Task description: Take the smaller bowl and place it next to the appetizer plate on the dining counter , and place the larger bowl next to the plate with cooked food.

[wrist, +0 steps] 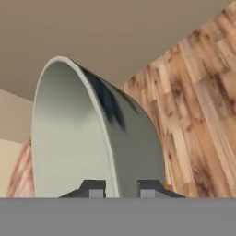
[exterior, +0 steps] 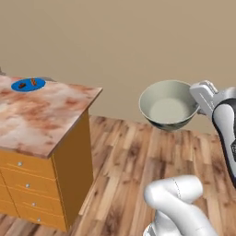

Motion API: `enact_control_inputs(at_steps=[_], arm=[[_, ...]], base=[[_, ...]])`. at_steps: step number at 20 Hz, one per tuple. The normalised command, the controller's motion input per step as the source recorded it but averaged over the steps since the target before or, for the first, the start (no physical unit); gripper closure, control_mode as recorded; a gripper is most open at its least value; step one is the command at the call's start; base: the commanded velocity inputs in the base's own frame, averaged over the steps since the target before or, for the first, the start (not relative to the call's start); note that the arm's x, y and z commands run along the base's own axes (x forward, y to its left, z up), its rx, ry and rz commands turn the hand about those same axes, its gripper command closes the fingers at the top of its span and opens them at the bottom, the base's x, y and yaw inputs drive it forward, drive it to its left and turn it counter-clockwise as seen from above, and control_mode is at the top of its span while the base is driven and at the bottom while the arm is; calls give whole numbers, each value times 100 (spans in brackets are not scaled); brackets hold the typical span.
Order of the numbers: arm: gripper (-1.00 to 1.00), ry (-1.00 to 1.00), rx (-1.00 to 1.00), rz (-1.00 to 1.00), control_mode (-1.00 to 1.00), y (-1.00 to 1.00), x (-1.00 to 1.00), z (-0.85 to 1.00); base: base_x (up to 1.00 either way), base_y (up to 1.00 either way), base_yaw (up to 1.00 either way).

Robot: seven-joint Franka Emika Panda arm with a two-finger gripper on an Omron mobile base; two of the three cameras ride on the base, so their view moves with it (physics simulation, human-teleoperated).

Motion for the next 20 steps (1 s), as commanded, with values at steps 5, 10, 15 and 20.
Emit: enact_control_inputs(at_steps=[5,10,15,20], arm=[[100,0,0,0,100,0,0,0],[100,0,0,0,100,0,0,0],[100,0,0,0,100,0,0,0],[100,0,0,0,100,0,0,0]], base=[[100,-59,9],[100,-47,6],[100,-67,0],[100,-24,35]])
